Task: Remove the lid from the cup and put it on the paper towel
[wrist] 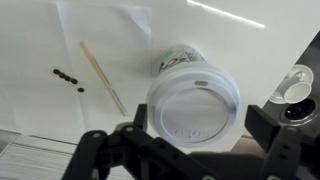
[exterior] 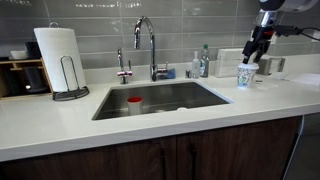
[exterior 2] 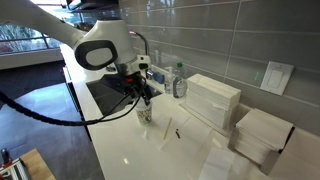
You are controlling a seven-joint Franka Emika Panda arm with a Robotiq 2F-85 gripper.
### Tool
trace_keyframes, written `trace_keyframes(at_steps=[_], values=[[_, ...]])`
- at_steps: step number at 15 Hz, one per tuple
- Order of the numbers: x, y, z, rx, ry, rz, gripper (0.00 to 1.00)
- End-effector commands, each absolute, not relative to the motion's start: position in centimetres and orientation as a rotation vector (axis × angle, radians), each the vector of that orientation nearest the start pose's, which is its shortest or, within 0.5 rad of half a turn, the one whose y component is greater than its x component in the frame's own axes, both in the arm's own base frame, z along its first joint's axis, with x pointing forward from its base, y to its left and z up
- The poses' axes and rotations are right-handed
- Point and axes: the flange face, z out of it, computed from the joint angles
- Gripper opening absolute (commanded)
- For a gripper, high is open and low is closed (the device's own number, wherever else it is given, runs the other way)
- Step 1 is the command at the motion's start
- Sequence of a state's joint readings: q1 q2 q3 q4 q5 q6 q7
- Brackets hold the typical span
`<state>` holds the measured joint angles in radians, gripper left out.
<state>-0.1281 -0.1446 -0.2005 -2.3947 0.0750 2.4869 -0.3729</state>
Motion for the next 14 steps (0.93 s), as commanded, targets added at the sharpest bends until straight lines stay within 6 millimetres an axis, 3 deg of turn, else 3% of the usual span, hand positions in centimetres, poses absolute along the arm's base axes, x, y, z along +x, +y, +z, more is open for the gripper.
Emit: trace_keyframes(at_steps=[1, 13, 14], values=[[47.19, -16.38, 38.83, -3.128, 0.017, -0.399, 1.00], [47.40, -16.46, 38.33, -3.124, 0.034, -0.368, 1.00], [47.42, -16.46, 38.34, -3.124, 0.036, -0.368, 0.96]])
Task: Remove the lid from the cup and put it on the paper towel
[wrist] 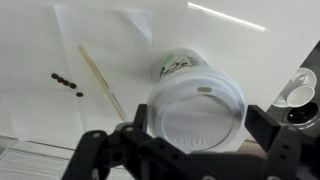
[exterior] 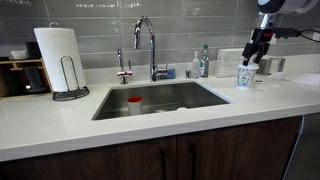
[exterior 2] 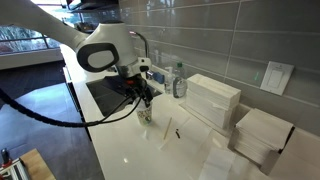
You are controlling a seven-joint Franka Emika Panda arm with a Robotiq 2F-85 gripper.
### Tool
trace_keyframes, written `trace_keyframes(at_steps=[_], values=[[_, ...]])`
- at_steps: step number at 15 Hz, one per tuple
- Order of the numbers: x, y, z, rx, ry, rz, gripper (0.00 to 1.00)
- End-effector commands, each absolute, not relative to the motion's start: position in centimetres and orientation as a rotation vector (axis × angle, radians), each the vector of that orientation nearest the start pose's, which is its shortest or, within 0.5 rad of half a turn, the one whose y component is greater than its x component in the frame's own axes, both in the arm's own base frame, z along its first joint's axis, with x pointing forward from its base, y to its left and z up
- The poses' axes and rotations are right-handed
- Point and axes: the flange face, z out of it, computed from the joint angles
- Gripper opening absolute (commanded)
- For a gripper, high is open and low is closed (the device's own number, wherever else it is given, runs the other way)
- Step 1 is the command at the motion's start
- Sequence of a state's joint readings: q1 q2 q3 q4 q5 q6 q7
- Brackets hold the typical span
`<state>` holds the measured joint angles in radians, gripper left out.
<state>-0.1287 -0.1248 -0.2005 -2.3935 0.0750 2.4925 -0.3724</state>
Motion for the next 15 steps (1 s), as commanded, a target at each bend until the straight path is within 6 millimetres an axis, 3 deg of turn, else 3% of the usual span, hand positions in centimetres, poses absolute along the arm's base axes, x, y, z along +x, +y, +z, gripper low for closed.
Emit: trace_keyframes(at_steps=[1, 5, 6, 7, 8, 15], values=[[47.4, -16.4, 38.4, -3.123, 0.036, -0.368, 0.92], [47.5, -16.4, 38.3, -3.122, 0.038, -0.365, 0.80], [47.5, -16.4, 38.3, -3.122, 0.037, -0.366, 0.70], [47.5, -16.4, 38.3, -3.123, 0.038, -0.364, 0.69], [47.5, -16.4, 38.4, -3.123, 0.040, -0.363, 0.56], [47.5, -16.1, 41.0, -3.156, 0.103, -0.377, 0.56]])
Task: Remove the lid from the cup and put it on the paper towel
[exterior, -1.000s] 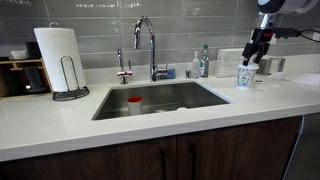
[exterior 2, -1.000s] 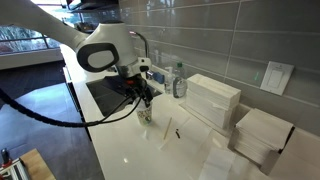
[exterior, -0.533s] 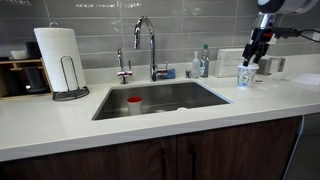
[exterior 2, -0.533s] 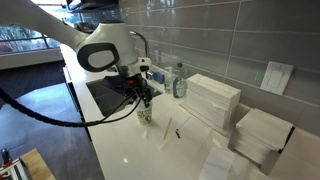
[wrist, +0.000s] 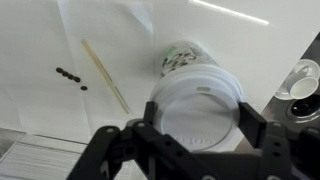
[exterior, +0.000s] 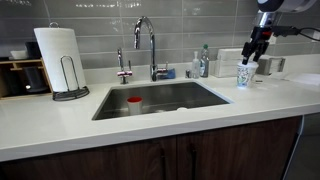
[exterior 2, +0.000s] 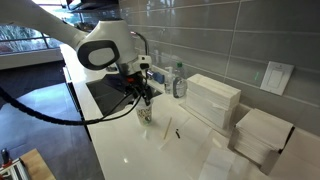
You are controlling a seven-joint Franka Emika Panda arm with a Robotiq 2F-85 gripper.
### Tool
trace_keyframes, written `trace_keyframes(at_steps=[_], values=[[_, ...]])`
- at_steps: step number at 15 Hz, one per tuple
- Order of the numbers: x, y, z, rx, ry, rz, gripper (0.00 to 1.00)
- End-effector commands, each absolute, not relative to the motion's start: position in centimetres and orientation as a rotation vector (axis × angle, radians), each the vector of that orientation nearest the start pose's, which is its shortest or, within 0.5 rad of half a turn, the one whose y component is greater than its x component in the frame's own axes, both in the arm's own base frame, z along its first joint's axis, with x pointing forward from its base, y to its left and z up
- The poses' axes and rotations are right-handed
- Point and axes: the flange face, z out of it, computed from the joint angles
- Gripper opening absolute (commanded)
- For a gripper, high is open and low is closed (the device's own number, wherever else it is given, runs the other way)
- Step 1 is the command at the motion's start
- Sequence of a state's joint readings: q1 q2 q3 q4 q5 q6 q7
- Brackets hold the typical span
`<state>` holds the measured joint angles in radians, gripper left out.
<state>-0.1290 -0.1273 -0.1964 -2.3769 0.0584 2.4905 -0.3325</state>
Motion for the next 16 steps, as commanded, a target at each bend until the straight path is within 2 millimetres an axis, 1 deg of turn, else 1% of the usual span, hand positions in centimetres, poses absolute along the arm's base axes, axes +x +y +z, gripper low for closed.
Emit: trace_keyframes(at_steps=[1, 3, 6, 8, 10, 13, 16], values=[[47.4, -16.2, 41.6, -3.176, 0.119, -0.360, 0.56], [47.2, -16.5, 43.1, -3.209, 0.168, -0.341, 0.56], [47.2, -17.6, 45.8, -3.226, 0.284, -0.359, 0.56], [47.1, -19.2, 47.5, -3.229, 0.389, -0.361, 0.56], [47.1, -21.4, 48.6, -3.223, 0.501, -0.372, 0.56], [46.6, -24.7, 48.8, -3.204, 0.631, -0.357, 0.56], [45.9, -28.0, 47.6, -3.181, 0.710, -0.339, 0.56]])
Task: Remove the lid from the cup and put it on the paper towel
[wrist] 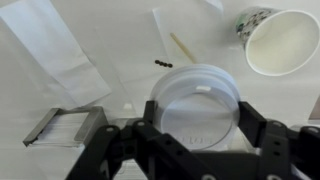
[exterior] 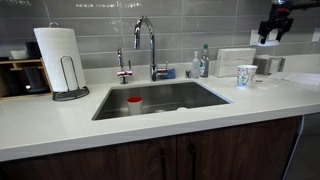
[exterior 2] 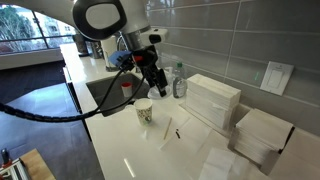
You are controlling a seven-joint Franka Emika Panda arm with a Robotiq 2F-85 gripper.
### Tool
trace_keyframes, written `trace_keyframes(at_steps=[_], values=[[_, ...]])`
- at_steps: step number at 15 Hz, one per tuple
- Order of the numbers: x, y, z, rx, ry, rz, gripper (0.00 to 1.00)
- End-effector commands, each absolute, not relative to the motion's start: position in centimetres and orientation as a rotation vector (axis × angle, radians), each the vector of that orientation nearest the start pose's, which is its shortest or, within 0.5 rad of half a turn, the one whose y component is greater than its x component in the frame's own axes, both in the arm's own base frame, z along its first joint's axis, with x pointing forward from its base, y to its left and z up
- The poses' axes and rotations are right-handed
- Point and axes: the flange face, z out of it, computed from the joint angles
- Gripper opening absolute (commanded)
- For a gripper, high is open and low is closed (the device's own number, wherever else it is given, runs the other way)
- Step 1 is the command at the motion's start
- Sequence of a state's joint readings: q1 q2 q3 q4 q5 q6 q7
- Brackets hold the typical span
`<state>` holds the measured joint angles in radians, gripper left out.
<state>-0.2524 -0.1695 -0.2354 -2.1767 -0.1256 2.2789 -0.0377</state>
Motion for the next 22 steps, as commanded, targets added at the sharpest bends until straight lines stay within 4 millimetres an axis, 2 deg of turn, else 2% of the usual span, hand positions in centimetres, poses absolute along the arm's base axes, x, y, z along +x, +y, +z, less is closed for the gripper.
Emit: trace_keyframes(at_steps=[1, 5, 9, 11, 17, 22], values=[[45.6, -29.2, 47.0, -3.179, 0.745, -0.329, 0.56], [45.0, -33.6, 44.8, -3.135, 0.883, -0.288, 0.56], [45.4, -38.1, 42.4, -3.074, 1.051, -0.271, 0.56], [45.9, -39.6, 41.0, -3.048, 1.104, -0.252, 0.56], [47.7, -41.7, 36.3, -3.016, 1.160, -0.171, 0.56], [49.3, -41.0, 33.4, -2.994, 1.146, -0.161, 0.56]])
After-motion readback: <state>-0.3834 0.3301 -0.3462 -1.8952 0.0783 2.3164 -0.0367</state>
